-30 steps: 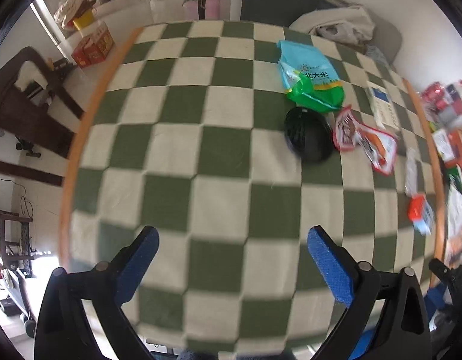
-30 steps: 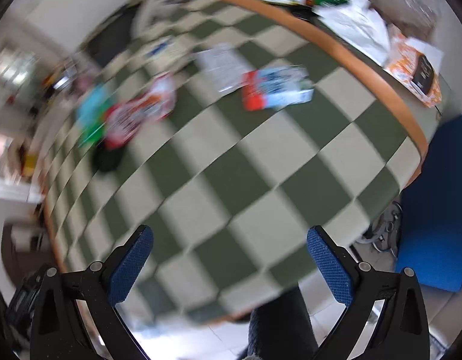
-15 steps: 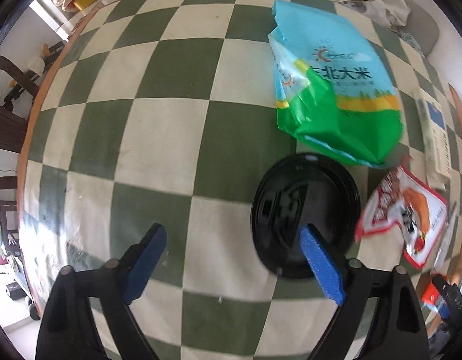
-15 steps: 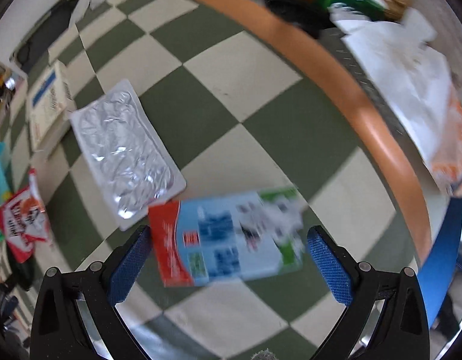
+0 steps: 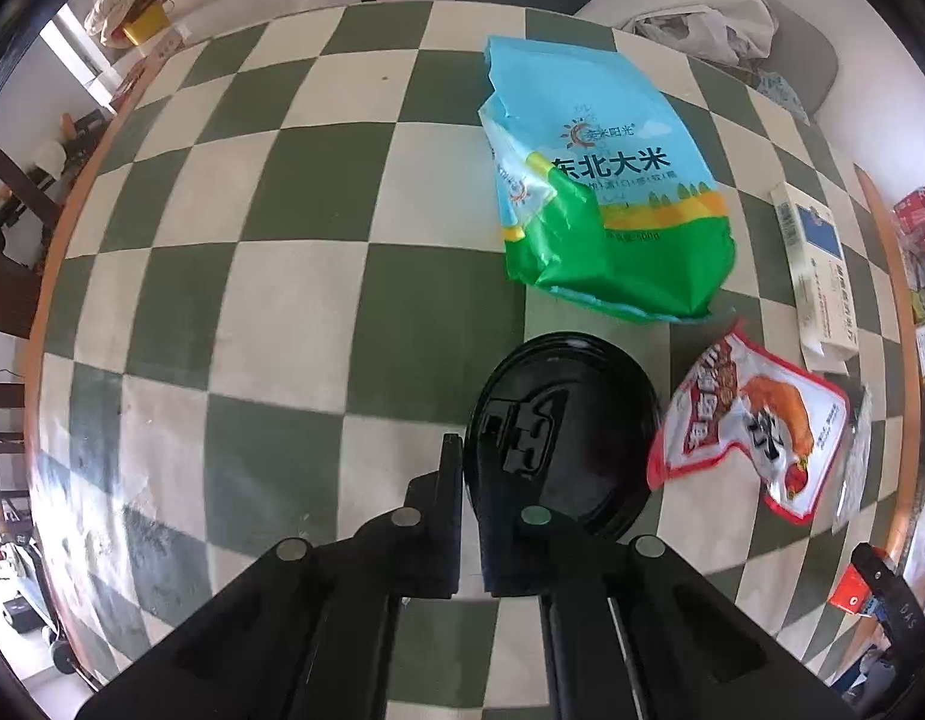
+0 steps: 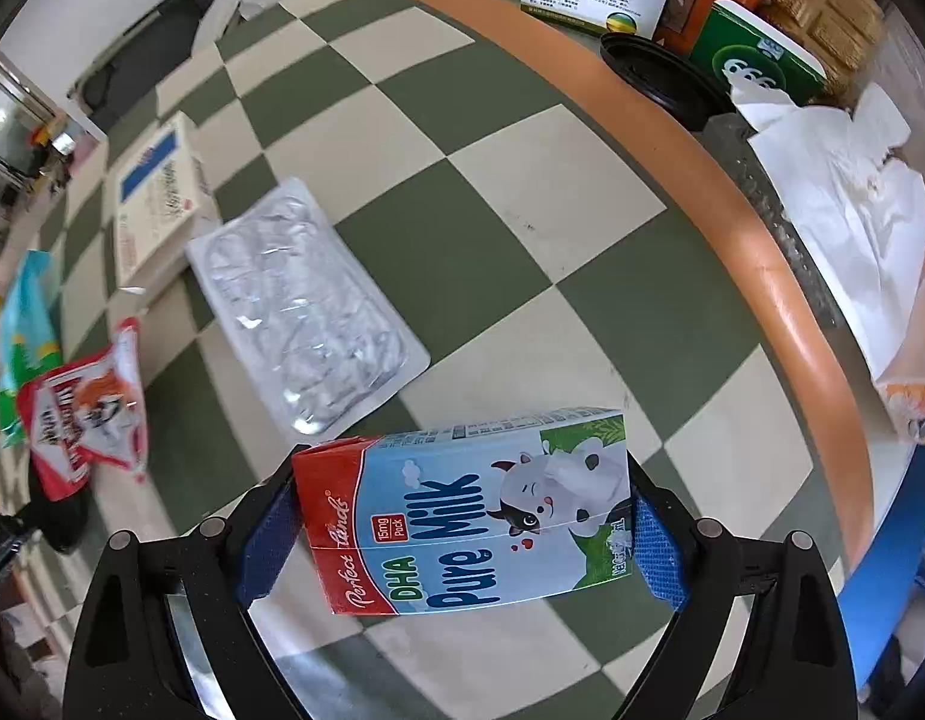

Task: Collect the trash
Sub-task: 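Carry the lid and milk carton down over the wastebasket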

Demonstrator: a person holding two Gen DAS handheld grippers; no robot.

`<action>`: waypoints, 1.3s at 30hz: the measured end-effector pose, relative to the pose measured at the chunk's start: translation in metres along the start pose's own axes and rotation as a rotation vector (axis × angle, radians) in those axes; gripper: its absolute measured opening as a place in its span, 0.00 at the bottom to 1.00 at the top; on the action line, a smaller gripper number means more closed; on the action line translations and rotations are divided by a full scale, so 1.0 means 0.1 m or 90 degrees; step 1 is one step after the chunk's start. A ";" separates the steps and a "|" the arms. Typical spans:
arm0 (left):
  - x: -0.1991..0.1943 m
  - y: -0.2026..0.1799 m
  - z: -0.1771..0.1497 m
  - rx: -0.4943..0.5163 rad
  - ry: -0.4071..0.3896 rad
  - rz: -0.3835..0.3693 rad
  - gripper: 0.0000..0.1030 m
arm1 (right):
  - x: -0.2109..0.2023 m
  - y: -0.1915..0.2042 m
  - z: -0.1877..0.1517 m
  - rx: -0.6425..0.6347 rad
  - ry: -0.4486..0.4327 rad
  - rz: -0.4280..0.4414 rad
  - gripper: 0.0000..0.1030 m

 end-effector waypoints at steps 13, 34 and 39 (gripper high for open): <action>-0.78 0.49 -0.84 -0.004 -0.080 -0.009 0.01 | -0.67 0.13 -0.71 -0.028 -0.017 0.099 0.92; -1.26 1.73 -3.25 0.032 -0.072 -0.024 0.01 | -1.51 0.18 -3.65 -0.094 -0.040 0.166 0.92; -0.95 1.98 -3.78 0.023 -0.014 -0.034 0.01 | -1.28 0.09 -4.41 -0.095 0.031 0.165 0.92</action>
Point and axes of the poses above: each gripper's, at about its wrist camera, not at the fingertips, and x roughly the way its jaws point, y to its left, z to its top, the point moved 3 cm from there along x, roughly the way its jaws point, and after that the axes turned 2 degrees about y, right-handed, at the moved point
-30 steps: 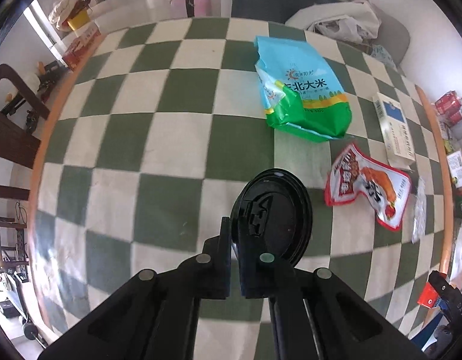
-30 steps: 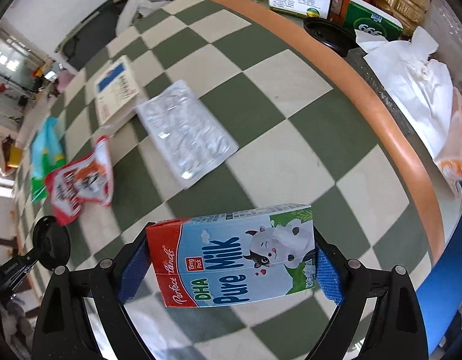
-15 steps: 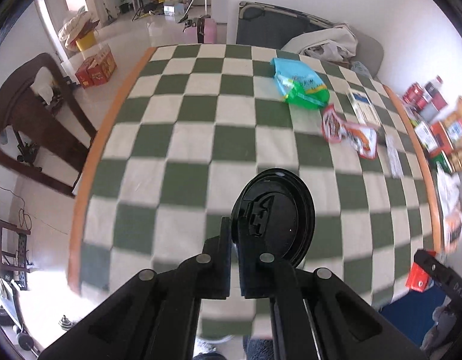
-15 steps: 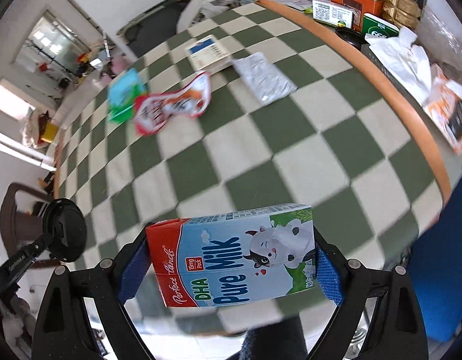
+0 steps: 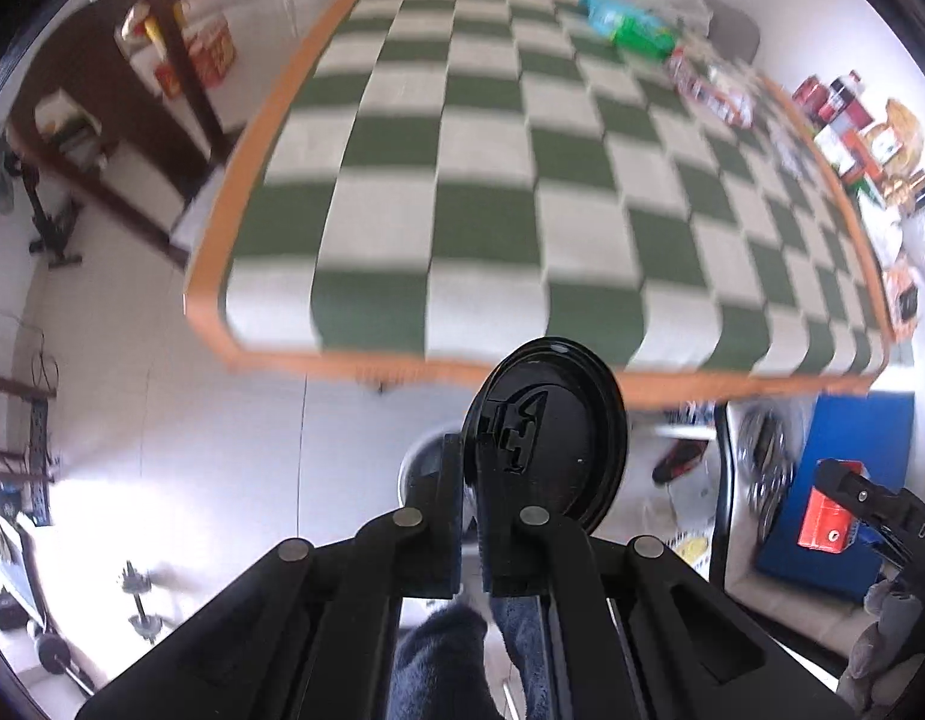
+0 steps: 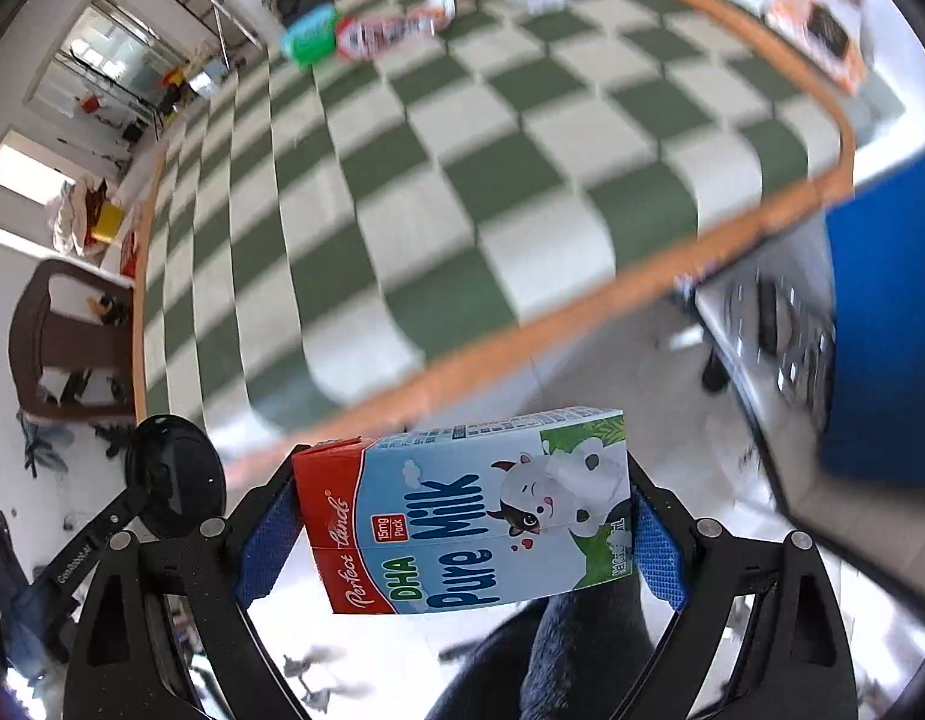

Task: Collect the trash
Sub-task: 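Carry the lid and milk carton down over the wastebasket, then open both tools to drop the lid and carton into the wastebasket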

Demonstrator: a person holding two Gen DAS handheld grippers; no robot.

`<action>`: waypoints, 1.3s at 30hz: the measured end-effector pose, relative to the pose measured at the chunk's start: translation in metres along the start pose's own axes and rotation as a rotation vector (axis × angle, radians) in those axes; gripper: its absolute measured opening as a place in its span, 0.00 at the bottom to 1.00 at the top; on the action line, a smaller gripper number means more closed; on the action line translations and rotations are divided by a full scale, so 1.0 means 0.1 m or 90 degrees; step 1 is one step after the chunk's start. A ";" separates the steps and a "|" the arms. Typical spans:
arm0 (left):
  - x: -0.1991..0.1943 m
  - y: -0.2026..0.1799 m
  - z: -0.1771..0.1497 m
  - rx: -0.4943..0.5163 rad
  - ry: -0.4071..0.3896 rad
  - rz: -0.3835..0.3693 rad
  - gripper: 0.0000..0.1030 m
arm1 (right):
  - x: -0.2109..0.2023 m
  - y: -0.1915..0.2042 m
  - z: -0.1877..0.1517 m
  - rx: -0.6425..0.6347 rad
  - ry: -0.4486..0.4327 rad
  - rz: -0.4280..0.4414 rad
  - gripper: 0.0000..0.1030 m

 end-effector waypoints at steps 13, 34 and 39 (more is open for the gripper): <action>2.02 0.45 -0.73 -0.079 0.178 -0.016 0.01 | 1.95 -0.42 -0.88 0.056 0.176 0.028 0.92; 3.65 0.69 -1.07 -0.080 0.235 0.015 0.83 | 4.82 -1.01 -1.21 0.082 0.316 0.051 1.00; 3.55 0.76 -1.10 -0.072 0.222 0.051 1.00 | 4.65 -0.86 -1.15 -0.058 0.274 -0.064 1.00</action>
Point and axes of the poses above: each gripper's, at about its wrist camera, not at the fingertips, and x roughly the way its jaws point, y to its left, z to its top, the point moved 3 cm from there along x, roughly the way its jaws point, and after that the axes turned 2 degrees about y, right-handed, at the moved point
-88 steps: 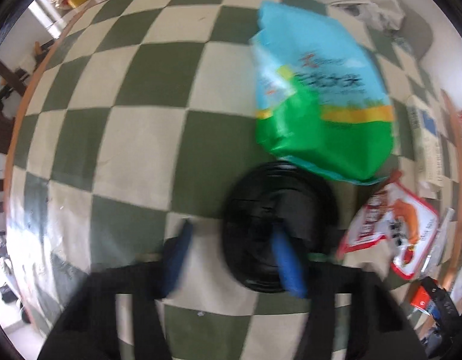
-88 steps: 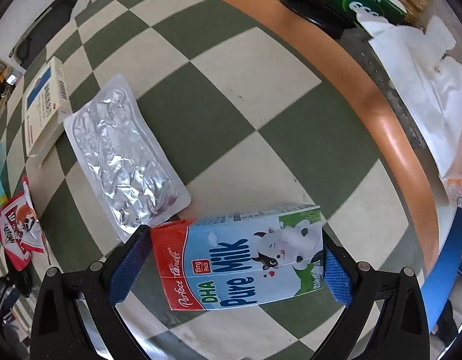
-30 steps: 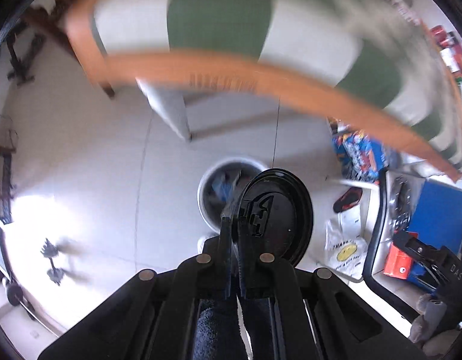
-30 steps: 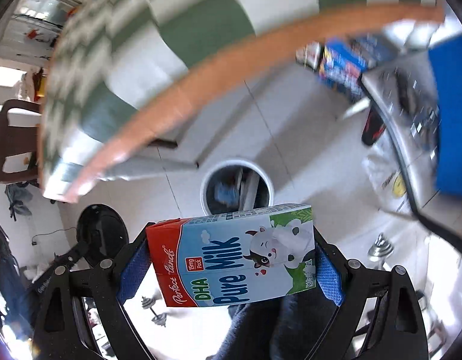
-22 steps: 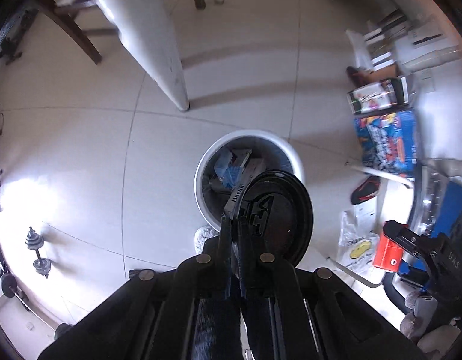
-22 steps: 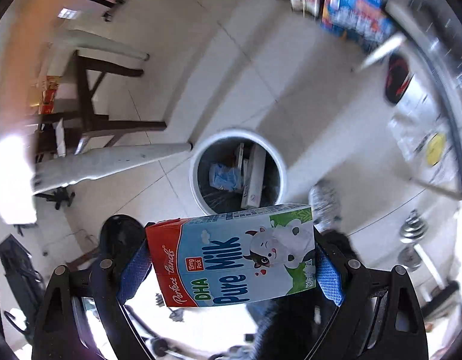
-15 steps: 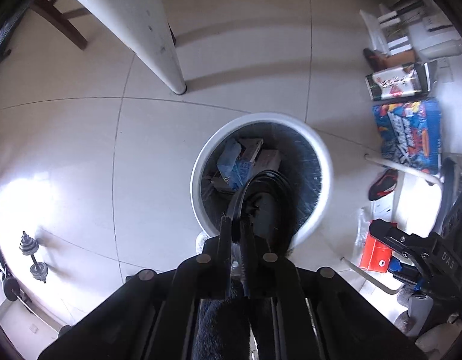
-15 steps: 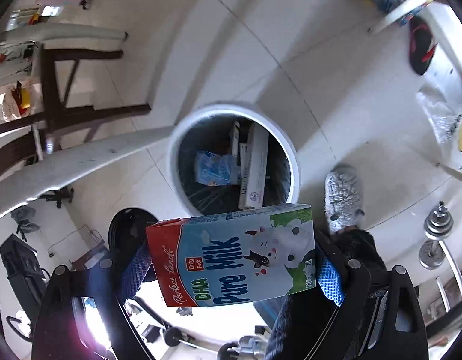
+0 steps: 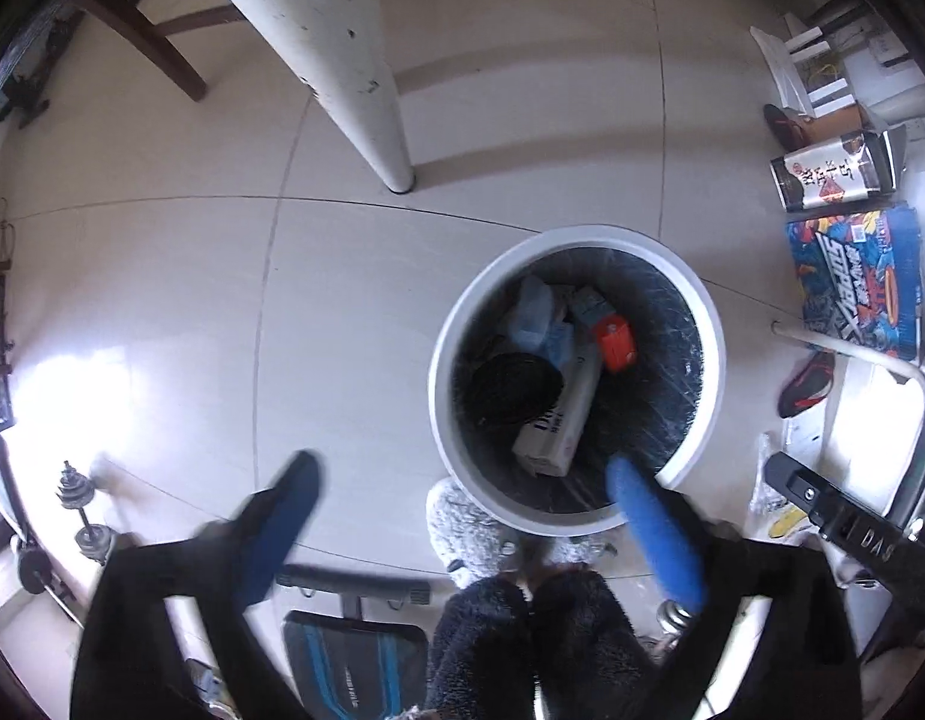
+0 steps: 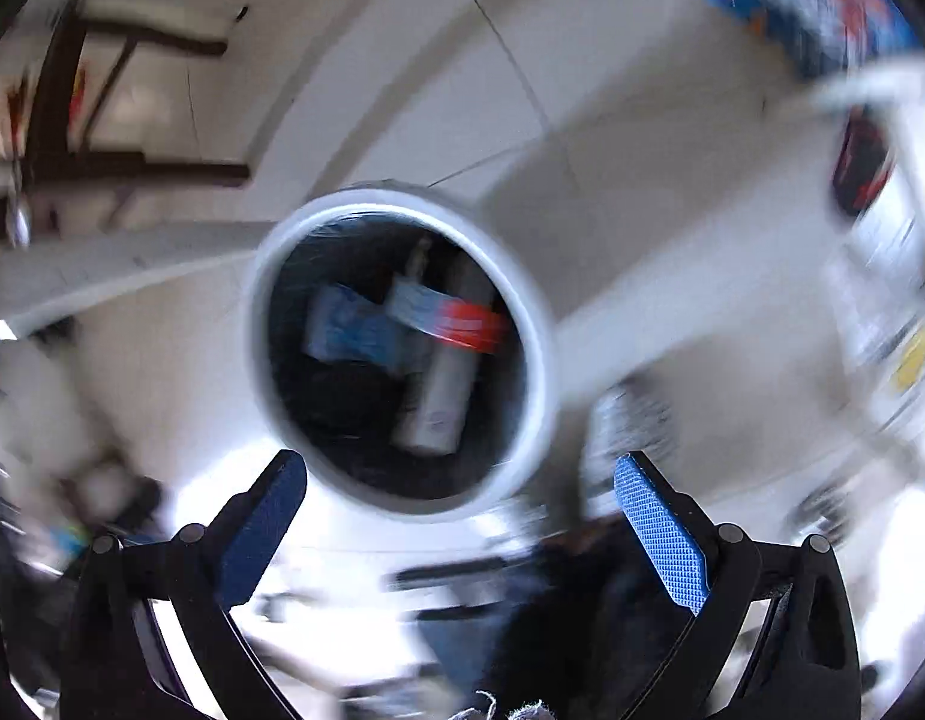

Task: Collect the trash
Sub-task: 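Open both tools to drop the lid and carton into the wastebasket, then raise both tools back over the table toward the snack bag and foil pack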

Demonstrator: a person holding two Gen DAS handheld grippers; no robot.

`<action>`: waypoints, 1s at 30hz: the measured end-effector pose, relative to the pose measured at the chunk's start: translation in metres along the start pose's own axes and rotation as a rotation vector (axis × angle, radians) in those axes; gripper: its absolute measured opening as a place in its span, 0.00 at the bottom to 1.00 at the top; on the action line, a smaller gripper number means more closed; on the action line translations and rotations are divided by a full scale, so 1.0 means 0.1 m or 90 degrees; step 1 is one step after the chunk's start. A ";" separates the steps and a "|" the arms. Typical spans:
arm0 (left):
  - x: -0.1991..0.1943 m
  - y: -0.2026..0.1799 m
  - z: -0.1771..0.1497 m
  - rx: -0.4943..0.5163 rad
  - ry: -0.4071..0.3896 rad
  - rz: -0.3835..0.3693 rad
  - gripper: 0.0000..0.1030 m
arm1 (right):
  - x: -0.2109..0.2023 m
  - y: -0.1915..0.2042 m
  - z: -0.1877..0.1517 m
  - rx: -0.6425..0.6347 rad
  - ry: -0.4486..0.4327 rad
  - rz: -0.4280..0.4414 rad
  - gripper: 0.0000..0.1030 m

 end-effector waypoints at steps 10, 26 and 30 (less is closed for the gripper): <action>-0.30 0.01 -0.16 0.016 -0.030 0.042 1.00 | -0.26 0.29 -0.25 -0.109 -0.052 -0.124 1.00; -1.42 -0.14 -0.71 0.047 -0.061 0.042 1.00 | -1.46 0.37 -0.80 -0.101 -0.099 -0.110 1.00; -1.82 -0.14 -0.87 0.058 -0.073 0.038 1.00 | -1.91 0.40 -1.00 -0.096 -0.108 -0.097 1.00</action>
Point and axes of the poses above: each gripper's, at about its wrist camera, not at the fingertips, and x roughly the way its jaws point, y to its left, z to its top, the point moved 3 cm from there along x, roughly the way its jaws point, and after that the axes turned 2 degrees about y, right-handed, at the moved point
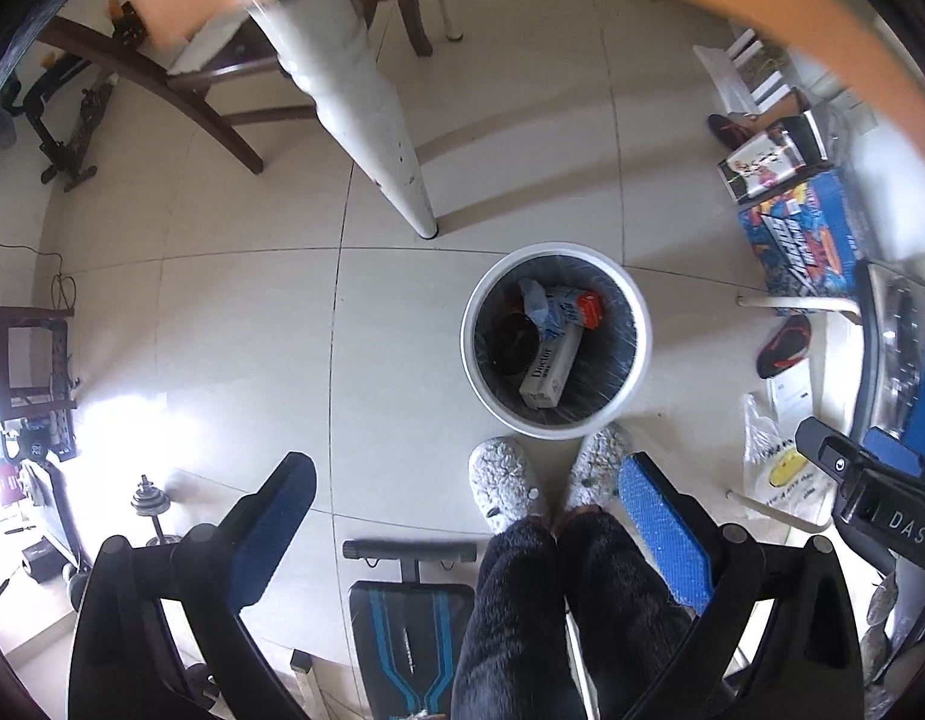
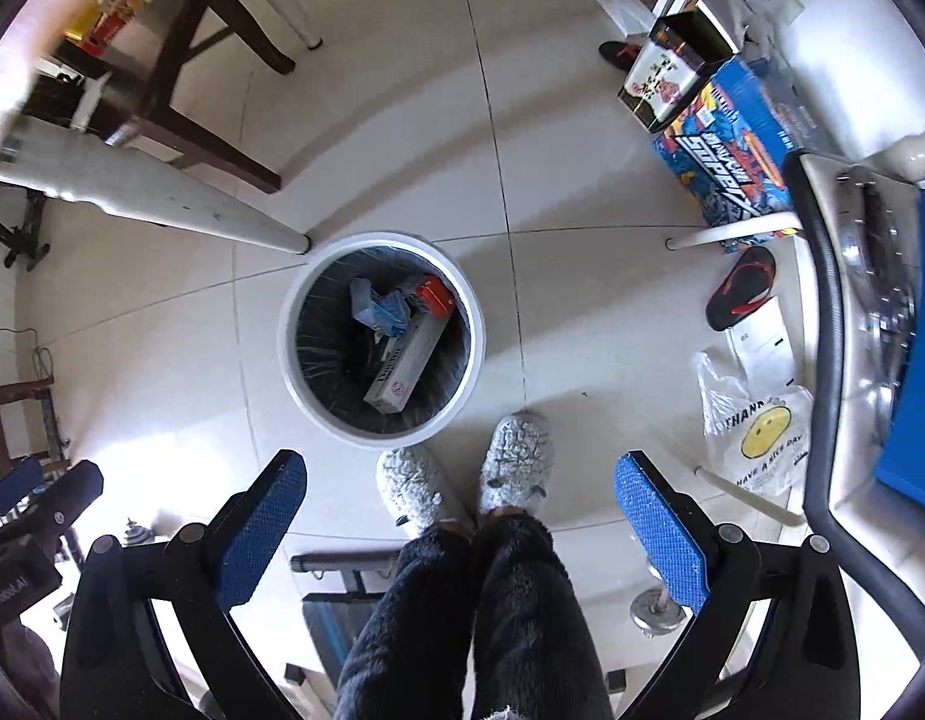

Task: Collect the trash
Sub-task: 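Raise both tools back over the table toward the snack bag and foil pack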

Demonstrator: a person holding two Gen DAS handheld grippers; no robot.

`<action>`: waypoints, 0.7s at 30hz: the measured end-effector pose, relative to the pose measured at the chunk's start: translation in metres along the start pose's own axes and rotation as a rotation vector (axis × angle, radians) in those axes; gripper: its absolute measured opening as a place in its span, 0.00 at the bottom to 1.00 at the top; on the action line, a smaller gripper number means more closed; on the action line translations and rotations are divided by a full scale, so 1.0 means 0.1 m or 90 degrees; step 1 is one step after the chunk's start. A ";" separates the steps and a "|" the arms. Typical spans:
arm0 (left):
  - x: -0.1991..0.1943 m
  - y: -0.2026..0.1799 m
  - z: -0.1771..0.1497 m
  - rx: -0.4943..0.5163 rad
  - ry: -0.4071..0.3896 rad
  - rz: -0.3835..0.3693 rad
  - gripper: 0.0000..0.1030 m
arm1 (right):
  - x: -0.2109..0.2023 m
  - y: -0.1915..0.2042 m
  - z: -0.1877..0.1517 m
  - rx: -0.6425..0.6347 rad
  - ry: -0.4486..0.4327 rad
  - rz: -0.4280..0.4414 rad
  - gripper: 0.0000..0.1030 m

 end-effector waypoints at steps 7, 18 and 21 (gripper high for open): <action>-0.67 -0.01 -0.14 0.024 -0.020 -0.012 1.00 | -0.92 0.09 -0.25 -0.009 -0.024 0.016 1.00; -1.78 -0.02 0.05 0.028 -0.140 0.008 1.00 | -2.15 0.05 -0.41 0.018 -0.069 0.053 1.00; -2.05 -0.10 0.26 0.025 -0.176 0.020 1.00 | -2.51 0.03 -0.26 0.031 -0.102 0.074 1.00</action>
Point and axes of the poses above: each gripper's, at about its wrist camera, not at the fingertips, and x roughly the way its jaws point, y to its left, z to its top, the point moved 3 cm from there along x, roughly the way its jaws point, and after that the axes turned 2 degrees about y, right-handed, at the moved point
